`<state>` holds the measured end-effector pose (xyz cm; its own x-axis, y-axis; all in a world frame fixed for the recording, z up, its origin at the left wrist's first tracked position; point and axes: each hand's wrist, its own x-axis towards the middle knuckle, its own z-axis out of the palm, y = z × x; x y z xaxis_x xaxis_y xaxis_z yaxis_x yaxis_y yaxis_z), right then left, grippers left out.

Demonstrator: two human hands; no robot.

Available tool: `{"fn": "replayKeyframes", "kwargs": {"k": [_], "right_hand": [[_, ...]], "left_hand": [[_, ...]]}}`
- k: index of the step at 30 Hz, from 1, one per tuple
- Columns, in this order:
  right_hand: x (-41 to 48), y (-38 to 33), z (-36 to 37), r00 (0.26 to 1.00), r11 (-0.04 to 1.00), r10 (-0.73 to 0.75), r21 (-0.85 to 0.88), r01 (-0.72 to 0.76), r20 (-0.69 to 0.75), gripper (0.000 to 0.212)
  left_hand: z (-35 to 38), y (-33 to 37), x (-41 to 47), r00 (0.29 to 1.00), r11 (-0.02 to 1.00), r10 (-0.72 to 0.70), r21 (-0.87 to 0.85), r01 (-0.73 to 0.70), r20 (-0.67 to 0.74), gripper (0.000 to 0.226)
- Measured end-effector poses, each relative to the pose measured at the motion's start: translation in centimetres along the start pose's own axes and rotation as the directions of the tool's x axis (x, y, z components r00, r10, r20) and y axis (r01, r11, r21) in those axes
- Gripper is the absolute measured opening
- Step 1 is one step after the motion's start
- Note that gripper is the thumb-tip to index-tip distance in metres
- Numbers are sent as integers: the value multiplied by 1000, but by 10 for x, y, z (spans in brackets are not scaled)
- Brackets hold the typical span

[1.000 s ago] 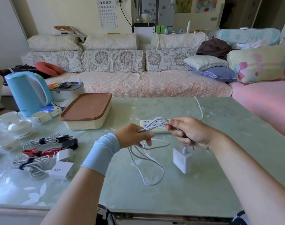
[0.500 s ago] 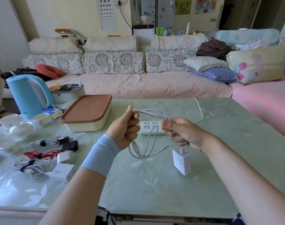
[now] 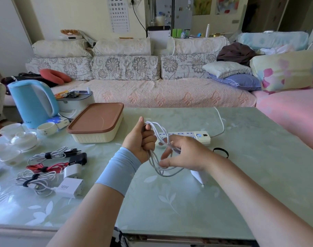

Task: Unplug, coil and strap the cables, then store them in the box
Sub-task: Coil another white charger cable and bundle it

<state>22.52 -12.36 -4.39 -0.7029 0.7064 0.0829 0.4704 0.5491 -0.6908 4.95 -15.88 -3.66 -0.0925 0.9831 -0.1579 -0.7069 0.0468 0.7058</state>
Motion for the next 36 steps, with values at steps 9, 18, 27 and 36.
{"fn": "replayKeyframes", "kwargs": {"k": [9,18,27,36], "right_hand": [[-5,-18,16,937,836,-62,532,-139,343,52],[0,-21,7,929,986,137,42,-161,343,14],[-1,-17,-4,926,909,302,-361,-209,225,19],[-3,1,-9,949,947,259,-240,-213,182,40]], "left_hand": [[-1,5,2,974,986,148,-54,-159,-174,52],[-17,18,0,954,999,6,51,9,-300,45],[-21,20,-1,916,939,109,344,33,-386,41],[-18,12,1,924,973,34,223,56,-380,41]]}}
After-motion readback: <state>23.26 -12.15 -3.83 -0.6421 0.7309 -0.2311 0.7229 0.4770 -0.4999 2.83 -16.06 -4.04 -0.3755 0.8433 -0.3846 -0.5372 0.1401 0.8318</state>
